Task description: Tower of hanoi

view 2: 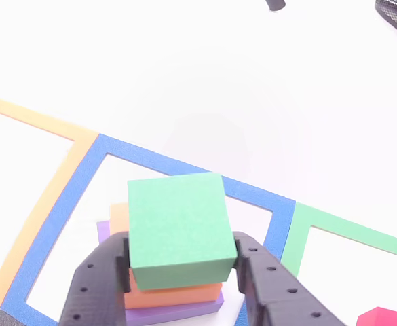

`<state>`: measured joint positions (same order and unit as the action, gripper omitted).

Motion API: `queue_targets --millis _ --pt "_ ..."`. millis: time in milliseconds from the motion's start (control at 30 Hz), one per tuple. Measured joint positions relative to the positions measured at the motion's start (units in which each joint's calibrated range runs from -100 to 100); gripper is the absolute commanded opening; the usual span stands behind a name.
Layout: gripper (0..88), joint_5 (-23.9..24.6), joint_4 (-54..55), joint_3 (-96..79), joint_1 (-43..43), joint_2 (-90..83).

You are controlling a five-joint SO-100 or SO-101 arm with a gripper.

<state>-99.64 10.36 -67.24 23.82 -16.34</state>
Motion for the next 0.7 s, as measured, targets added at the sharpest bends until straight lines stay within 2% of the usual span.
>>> queue_targets --millis 500,700 --pt "6.3 0.0 2.2 0.3 0.6 3.5" --pt "12.9 0.0 3.4 0.2 0.7 3.6"
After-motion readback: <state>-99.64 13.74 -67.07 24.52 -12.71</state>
